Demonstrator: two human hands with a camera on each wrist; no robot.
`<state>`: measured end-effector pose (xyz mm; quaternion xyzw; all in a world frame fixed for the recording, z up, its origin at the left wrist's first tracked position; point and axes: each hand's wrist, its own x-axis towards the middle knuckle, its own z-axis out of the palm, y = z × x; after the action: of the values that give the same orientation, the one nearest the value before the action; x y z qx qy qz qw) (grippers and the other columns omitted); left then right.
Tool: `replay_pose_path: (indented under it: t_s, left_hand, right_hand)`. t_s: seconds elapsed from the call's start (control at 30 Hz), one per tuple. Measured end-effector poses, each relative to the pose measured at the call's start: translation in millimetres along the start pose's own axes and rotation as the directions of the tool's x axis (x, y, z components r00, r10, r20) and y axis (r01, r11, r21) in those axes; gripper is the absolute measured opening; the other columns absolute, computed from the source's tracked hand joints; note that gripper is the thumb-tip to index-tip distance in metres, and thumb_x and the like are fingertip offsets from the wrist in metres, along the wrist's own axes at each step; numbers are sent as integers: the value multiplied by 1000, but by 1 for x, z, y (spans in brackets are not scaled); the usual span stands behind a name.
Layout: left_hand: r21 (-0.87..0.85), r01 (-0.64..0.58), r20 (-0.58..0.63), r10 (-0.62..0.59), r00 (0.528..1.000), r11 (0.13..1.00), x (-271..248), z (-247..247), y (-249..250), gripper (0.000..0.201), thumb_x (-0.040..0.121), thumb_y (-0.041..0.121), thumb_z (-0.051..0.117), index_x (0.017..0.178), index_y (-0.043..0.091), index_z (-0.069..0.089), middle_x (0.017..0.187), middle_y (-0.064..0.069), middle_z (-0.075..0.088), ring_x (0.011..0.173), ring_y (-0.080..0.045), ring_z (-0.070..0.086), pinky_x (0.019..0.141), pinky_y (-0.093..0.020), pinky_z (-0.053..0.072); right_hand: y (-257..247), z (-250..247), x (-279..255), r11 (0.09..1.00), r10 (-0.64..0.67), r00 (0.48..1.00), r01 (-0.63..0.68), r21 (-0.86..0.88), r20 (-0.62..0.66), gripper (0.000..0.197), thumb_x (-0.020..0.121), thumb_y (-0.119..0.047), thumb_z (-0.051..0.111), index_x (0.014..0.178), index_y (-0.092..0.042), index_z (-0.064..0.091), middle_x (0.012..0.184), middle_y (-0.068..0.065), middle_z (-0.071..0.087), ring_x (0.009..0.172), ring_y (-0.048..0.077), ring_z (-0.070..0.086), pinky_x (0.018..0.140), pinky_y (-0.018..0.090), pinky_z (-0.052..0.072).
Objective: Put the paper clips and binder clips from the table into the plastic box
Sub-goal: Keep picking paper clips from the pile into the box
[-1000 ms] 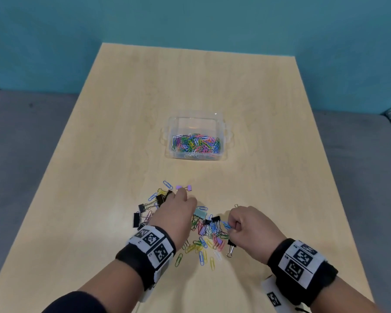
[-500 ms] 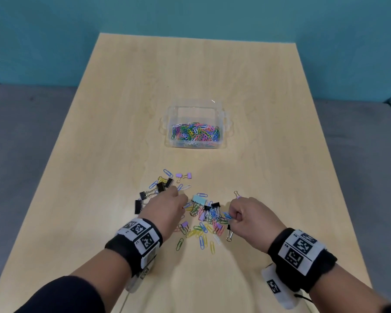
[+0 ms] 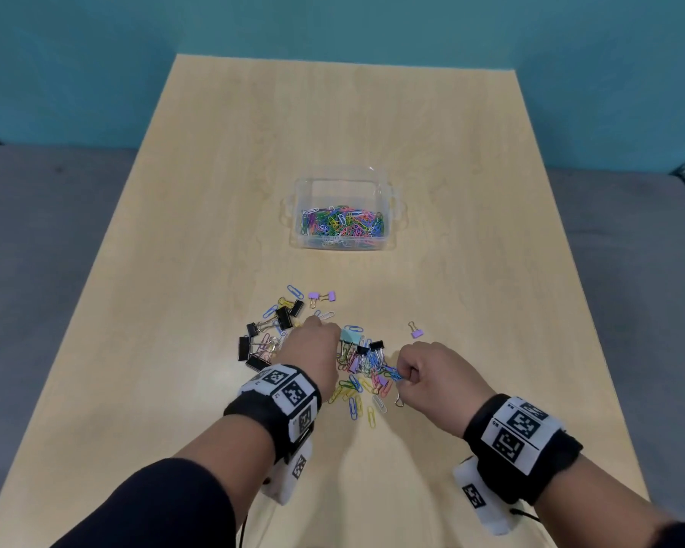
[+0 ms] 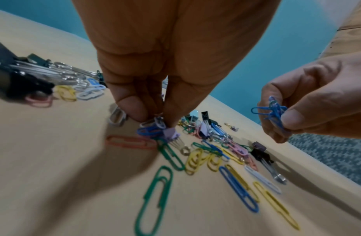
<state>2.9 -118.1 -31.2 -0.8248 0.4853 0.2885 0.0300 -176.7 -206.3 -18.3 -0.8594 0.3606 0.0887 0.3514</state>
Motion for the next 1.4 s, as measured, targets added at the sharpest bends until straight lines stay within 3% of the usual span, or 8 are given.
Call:
replay_pose_path:
  t_s: [0.1, 0.2, 0.3, 0.53, 0.8, 1.0, 1.13, 1.4]
  left_hand:
    - [18, -2, 36, 2, 999, 1000, -1, 0, 5, 25, 78, -3, 46, 98, 11, 51, 106, -9, 45, 86, -27, 51, 67, -32, 38]
    - [-16, -10, 48, 11, 999, 1000, -3, 2, 6, 16, 79, 0, 46, 89, 13, 46, 105, -10, 47, 76, -26, 48, 66, -32, 40]
    - [-10, -29, 41, 30, 999, 1000, -6, 5, 8, 14, 79, 1, 46, 82, 14, 40, 106, -10, 49, 84, -30, 56, 65, -35, 42]
    - [76, -94, 34, 91, 995, 993, -10, 0, 11, 19, 80, -2, 43, 85, 16, 37, 100, -10, 48, 77, -30, 51, 60, -33, 34]
    - [-96, -21, 63, 27, 998, 995, -1, 3, 6, 15, 76, 3, 44, 81, 17, 42, 94, -5, 45, 81, -32, 57, 65, -35, 43]
    - [-70, -27, 42, 30, 999, 997, -7, 7, 2, 19, 76, -2, 43, 75, 15, 34, 87, -3, 43, 73, -25, 45, 58, -30, 30]
    - [-210, 37, 56, -26, 998, 977, -7, -3, -10, 19, 75, 4, 50, 69, 18, 40, 74, 4, 45, 70, -18, 46, 55, -27, 29]
    - [-501, 23, -230, -159, 960, 865, 48, -111, -20, 7, 68, 8, 62, 67, 15, 59, 61, 3, 60, 62, -18, 60, 56, -26, 45]
  right_hand:
    - [0, 0, -1, 1000, 2, 1000, -2, 0, 1, 15, 74, -14, 55, 64, -17, 44, 61, -6, 46, 68, 15, 41, 56, 30, 34]
    - [1, 0, -1, 1000, 12, 1000, -12, 0, 8, 15, 74, -15, 55, 65, -18, 44, 60, -6, 45, 68, 14, 40, 57, 30, 35]
    - [2, -2, 2, 1000, 19, 1000, -19, -3, 9, 15, 75, -16, 56, 65, -19, 45, 61, -6, 46, 67, 13, 41, 56, 30, 35]
    - [2, -11, 15, 1000, 29, 999, -30, 9, 21, 19, 72, -13, 56, 61, -20, 42, 58, -6, 45, 60, 13, 40, 55, 32, 36]
    - [-2, -20, 37, 1000, 16, 999, -17, 5, 33, 21, 73, -16, 58, 60, -22, 42, 62, -7, 46, 64, 16, 44, 58, 33, 38]
    - [-1, -25, 49, 1000, 12, 999, -13, 27, 30, 16, 74, -16, 59, 64, -18, 47, 63, -6, 50, 69, 18, 48, 63, 36, 43]
    - [1, -32, 57, 999, 23, 999, -24, 42, 25, 16, 74, -15, 59, 64, -18, 47, 63, -6, 49, 65, 19, 49, 59, 34, 43]
    - [-28, -93, 118, 999, -9, 989, 15, 35, -150, 7, 72, -13, 62, 69, -13, 56, 65, 1, 57, 64, 24, 53, 60, 34, 44]
